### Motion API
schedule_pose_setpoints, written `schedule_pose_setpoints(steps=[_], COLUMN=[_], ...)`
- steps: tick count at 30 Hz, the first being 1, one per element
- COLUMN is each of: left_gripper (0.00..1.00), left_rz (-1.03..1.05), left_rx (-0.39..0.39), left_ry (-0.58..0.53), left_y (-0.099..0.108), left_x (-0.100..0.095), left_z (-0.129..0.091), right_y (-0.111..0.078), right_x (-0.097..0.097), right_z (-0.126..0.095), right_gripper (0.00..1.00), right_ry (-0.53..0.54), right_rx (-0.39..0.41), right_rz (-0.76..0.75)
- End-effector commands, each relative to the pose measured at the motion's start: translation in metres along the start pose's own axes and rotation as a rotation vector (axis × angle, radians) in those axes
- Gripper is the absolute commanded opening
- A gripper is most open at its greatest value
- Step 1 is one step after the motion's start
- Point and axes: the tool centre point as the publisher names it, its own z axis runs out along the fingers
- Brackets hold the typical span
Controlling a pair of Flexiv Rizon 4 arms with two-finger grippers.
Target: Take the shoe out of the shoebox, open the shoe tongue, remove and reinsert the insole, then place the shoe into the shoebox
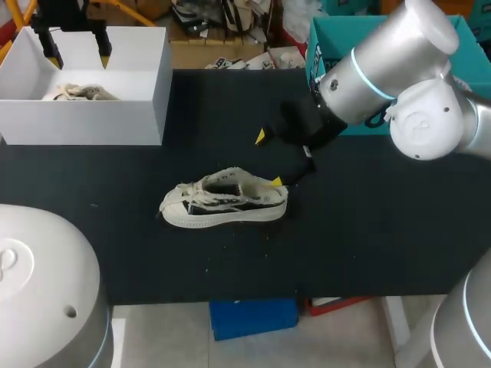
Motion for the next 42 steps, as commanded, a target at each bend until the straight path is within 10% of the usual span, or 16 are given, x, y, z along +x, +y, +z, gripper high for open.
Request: schedule_pose_setpoints(steps=[1, 21, 42], left_gripper=[1.00, 1.00, 1.00], left_rz=[-0.001, -0.001, -0.001], left_rx=[-0.002, -0.002, -0.002], left_ry=[-0.002, -0.002, -0.002], left_y=[0.000, 0.000, 0.000], left_x=[0.000, 0.000, 0.000], left_z=[0.000, 0.000, 0.000], right_y=[0.000, -0.031, -0.063], right_x=[0.000, 0.031, 0.021], right_z=[0.001, 0.012, 0.046], right_gripper=[1.00, 1.00, 1.00], right_ry=[0.000, -0.044, -0.100], right_rx=[0.000, -0.063, -0.111], right_rz=[0.000, 0.191, 0.264])
